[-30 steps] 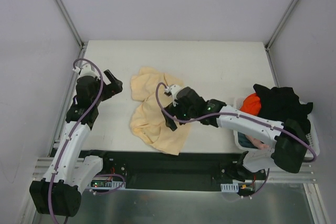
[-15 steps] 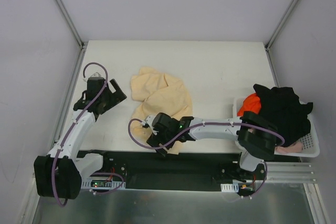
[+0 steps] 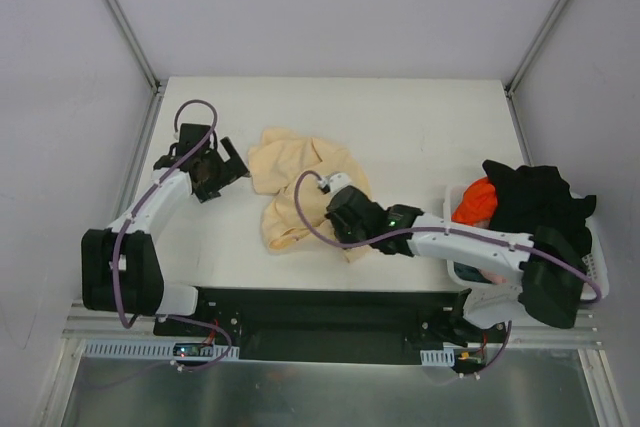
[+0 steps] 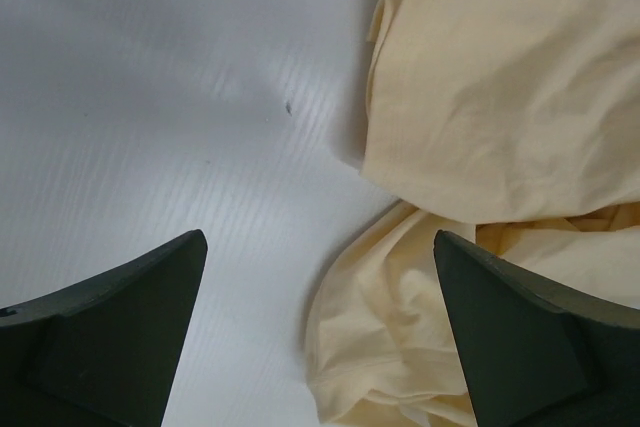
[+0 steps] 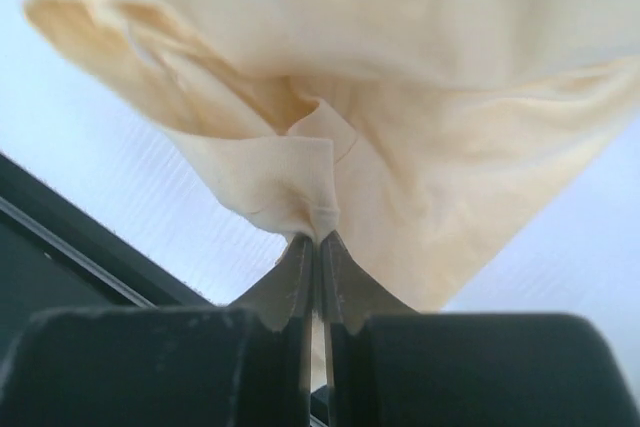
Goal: Fold and stack the t-shirts
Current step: Flatten out the tshirt
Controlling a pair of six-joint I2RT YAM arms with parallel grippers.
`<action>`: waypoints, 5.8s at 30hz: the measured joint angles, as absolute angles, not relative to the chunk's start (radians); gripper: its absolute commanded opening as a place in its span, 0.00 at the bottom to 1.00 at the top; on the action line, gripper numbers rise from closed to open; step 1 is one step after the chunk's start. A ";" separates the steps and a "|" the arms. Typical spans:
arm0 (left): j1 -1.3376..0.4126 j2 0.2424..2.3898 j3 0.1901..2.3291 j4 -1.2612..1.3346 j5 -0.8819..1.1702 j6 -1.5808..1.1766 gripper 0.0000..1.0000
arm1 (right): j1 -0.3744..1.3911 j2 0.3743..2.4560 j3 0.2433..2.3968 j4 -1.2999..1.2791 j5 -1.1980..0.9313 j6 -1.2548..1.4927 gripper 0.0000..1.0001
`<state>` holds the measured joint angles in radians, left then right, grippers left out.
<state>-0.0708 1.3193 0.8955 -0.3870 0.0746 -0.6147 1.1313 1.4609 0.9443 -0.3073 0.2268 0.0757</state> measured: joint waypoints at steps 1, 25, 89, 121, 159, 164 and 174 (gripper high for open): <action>-0.072 1.348 0.914 -0.389 0.083 -0.615 0.95 | 1.101 1.414 0.931 -0.307 0.231 0.086 0.01; -0.170 1.904 1.250 -0.384 0.122 -0.609 0.00 | 0.885 1.273 0.801 -0.316 0.188 0.183 0.01; -0.037 1.620 1.251 -0.472 -0.400 -0.645 0.99 | 0.380 1.966 1.618 -0.467 0.434 -0.224 0.68; 0.178 1.423 0.816 -0.411 -0.233 -0.803 0.57 | 0.495 0.875 0.655 -0.224 -0.212 0.019 0.97; 0.178 1.335 0.789 -0.358 -0.140 -0.743 0.00 | 1.200 1.363 0.797 -0.616 0.146 0.249 0.85; 0.178 1.332 0.787 -0.358 -0.140 -0.743 0.00 | 1.229 1.457 0.862 -0.618 0.191 0.286 0.83; 0.178 1.332 0.786 -0.358 -0.139 -0.743 0.00 | 1.266 1.604 0.909 -0.638 0.241 0.332 0.46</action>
<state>0.1780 1.3319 0.7864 -0.3584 -0.1390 -0.7433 1.2659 1.6035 0.9092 -0.6380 0.2413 0.3325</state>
